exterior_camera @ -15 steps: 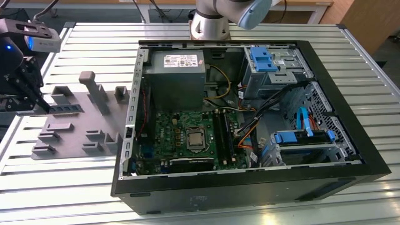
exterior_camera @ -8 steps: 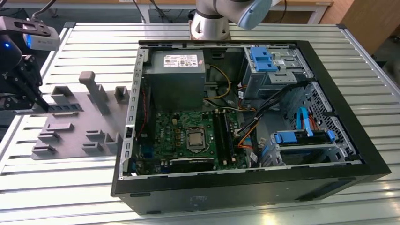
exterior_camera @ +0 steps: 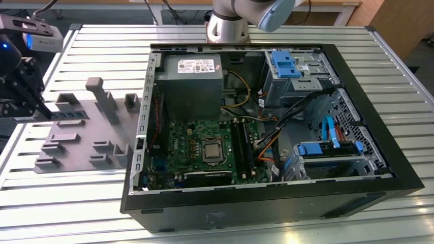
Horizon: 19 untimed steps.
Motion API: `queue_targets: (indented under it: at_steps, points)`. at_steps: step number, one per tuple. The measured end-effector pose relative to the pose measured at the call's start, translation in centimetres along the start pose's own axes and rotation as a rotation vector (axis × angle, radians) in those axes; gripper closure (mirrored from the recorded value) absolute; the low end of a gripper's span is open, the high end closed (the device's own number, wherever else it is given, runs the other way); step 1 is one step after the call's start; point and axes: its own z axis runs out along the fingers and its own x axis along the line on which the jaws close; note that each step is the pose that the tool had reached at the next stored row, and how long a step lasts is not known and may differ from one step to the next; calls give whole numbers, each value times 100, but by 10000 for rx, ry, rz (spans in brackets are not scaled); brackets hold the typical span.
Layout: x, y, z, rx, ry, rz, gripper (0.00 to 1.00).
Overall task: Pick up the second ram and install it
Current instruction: 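Pick up the second ram and move it above second insertion slot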
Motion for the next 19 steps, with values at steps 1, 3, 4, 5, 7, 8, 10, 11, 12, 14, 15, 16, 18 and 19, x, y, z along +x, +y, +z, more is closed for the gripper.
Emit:
queue_targets:
  at_steps: [1, 3, 4, 5, 7, 8, 10, 11, 12, 14, 15, 16, 18, 19]
  points:
    - [0, 0, -6, 1, -1, 0, 86]
    - [0, 0, -18, 1, 0, 0, 86]
    - [0, 0, -25, 0, 0, 0, 86]
    - [0, 0, -32, 1, 0, 0, 86]
    - [0, -1, -44, 2, -1, -1, 86]
    - [-1, -1, -51, 1, 0, 0, 86]
    - [-1, -1, -64, 0, 0, 0, 86]
    - [-1, -1, -72, 0, 0, 0, 86]
    - [-1, -1, -79, 1, 0, 0, 86]
    - [-1, -1, -94, 0, 0, 0, 86]
    - [-1, -1, -101, 0, 0, 0, 86]
    - [-1, -1, -108, 1, 0, 0, 86]
    - [-1, -1, -124, -1, 1, -1, 86]
    - [-1, -1, -131, 0, 0, -1, 86]
